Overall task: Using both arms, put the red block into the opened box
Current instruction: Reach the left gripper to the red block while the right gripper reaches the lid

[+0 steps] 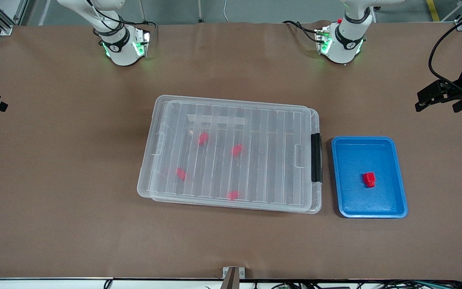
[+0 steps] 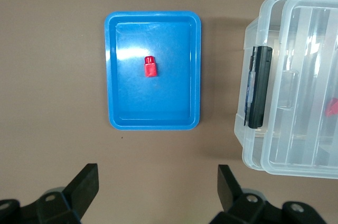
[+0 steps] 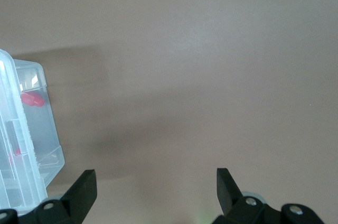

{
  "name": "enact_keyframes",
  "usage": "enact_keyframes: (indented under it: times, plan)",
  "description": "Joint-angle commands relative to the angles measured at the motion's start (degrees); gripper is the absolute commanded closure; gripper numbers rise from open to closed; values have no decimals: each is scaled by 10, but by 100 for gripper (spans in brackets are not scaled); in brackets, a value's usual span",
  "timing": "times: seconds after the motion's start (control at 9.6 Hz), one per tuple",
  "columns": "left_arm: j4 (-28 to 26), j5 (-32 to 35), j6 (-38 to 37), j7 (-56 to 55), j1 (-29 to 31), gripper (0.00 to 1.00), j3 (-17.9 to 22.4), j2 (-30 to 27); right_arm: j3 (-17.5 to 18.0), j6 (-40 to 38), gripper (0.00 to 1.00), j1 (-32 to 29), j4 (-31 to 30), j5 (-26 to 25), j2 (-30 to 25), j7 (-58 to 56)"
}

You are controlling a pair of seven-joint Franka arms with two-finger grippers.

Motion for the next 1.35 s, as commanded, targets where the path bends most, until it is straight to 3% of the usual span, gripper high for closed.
enact_keyframes:
  times: [0.0, 0.31, 0.62, 0.83, 0.94, 1.04, 1.25]
  plan:
    - [-10, -10, 4, 8, 2, 1, 2, 6, -2, -1, 0, 1, -8, 0, -9, -4]
    - [-9, -2, 5, 9, 2, 3, 3, 6, 5, 1, 0, 9, -7, 0, 0, -5]
    - [-9, 29, 8, 10, 5, 4, 4, 25, 86, 40, 0, 35, -5, -1, 53, 11]
    - [-11, 25, 27, 19, 15, 9, 9, 67, 94, 108, 0, 91, -9, -12, 109, 80]
    - [-12, 21, 53, 23, 15, 8, 9, 98, 95, 137, 0, 118, -10, -33, 137, 115]
    - [-18, 18, 95, 23, 20, 1, 9, 129, 95, 158, 0, 150, -11, -69, 167, 168]
    - [-52, 0, 196, 22, 27, 1, 9, 177, 95, 179, 0, 196, -29, -103, 192, 219]
